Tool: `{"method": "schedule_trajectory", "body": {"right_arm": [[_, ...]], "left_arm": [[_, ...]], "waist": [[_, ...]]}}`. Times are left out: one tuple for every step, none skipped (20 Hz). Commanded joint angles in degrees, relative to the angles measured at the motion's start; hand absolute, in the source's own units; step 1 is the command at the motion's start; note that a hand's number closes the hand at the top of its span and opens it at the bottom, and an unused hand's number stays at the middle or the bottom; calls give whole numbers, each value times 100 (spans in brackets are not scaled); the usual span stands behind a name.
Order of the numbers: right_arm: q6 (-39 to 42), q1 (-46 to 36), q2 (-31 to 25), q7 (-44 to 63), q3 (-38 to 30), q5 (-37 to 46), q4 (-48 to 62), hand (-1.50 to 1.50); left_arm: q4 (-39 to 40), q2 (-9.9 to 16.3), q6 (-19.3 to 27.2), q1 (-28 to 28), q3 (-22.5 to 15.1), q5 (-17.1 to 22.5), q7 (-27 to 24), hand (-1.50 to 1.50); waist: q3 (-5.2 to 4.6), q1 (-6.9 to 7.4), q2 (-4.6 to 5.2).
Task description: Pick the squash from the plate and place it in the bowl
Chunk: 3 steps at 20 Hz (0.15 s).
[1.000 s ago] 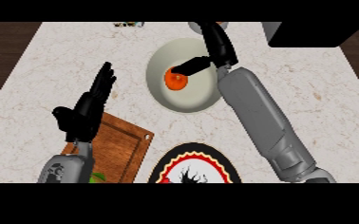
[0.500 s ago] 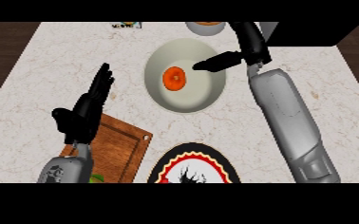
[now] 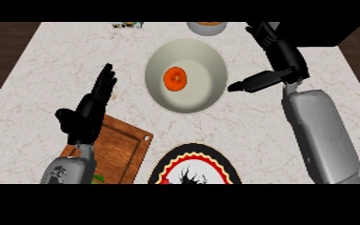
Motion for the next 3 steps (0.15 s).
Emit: {"method": "schedule_trajectory", "body": {"right_arm": [[313,367,-109,251,3,-121,-667,-150],[426,650,-211,-423,-87,-88,-259,-150],[372,310,-104,-313,-102,-18,18,-150]], "left_arm": [[-158,143,-139,20,71,17,127,0],[-117,162,-196,308,97,71,-111,0],[217,-2,-1,-185,125,-23,-90,0]], "waist": [[0,14,0],[1,25,5],[0,27,10]]}}
